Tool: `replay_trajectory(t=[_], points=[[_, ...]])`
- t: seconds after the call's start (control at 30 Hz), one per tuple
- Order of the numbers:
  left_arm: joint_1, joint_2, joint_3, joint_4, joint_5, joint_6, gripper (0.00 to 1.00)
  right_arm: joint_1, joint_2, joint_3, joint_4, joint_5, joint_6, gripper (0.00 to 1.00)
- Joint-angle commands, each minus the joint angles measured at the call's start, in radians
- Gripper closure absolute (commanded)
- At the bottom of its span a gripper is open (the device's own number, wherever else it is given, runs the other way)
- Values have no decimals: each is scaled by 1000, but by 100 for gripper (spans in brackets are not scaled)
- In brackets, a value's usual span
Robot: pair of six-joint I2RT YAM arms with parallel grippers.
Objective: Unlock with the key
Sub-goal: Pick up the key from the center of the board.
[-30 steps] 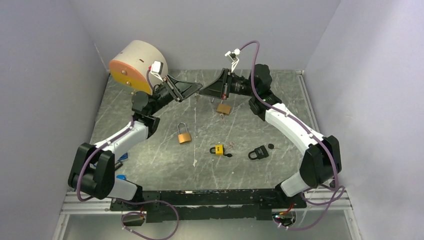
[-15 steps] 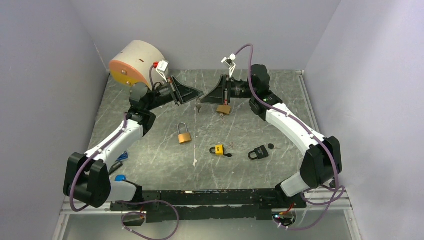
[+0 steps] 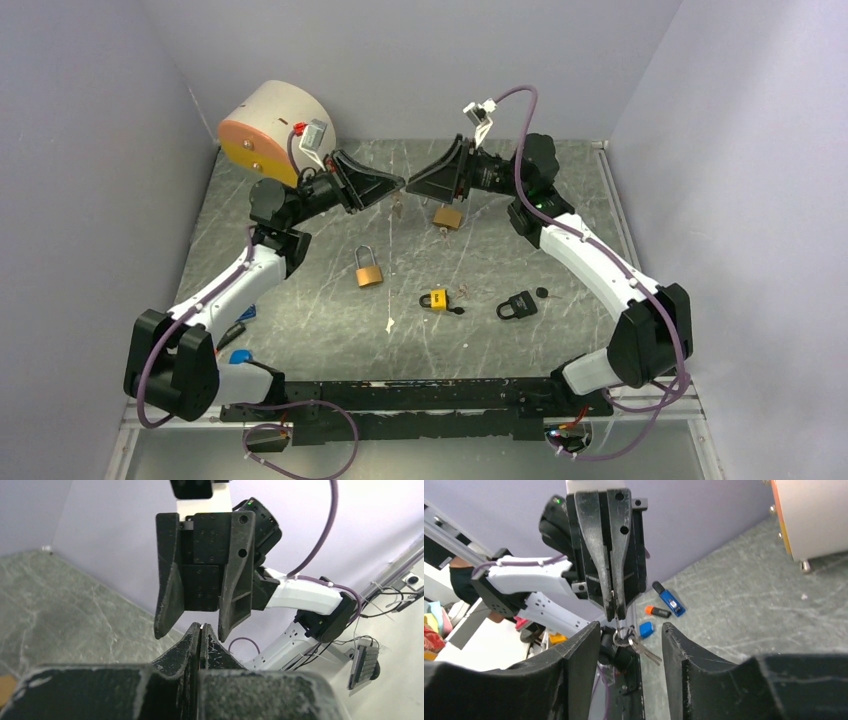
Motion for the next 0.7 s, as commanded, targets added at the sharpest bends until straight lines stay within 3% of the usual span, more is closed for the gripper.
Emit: replay_trajectory(t=[0.0, 0.1, 0.43, 0.67], points=[[-9, -13, -8, 241, -32, 6, 98, 18, 2, 18, 264, 44, 107, 47], [-10, 2, -6, 312, -54, -18, 98, 41, 19, 70, 173, 61, 40, 47], [-18, 61, -20, 480, -141, -92, 97, 81, 14, 74, 176, 102, 10, 48], [-18, 71, -26, 515, -150, -106, 97, 87, 11, 88, 143, 148, -5, 66]])
